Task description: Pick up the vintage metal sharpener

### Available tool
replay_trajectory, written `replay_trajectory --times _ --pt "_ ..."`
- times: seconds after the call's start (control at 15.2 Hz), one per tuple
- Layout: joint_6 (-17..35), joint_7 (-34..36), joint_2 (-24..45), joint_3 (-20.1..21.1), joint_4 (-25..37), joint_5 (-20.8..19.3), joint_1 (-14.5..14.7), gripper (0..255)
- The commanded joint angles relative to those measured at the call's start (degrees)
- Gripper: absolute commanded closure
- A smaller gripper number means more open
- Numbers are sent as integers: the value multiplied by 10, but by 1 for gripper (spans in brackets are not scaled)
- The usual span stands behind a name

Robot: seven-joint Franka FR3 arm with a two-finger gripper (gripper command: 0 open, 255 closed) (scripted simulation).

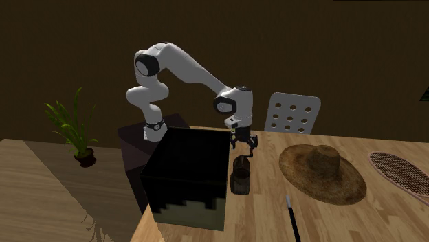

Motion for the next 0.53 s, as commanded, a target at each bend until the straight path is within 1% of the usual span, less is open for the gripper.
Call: replay_trajectory --times 0.0,0.46 --pt "-2 33 49 -19 52 -18 26 0" --pt "28 48 82 -36 53 -37 39 0"
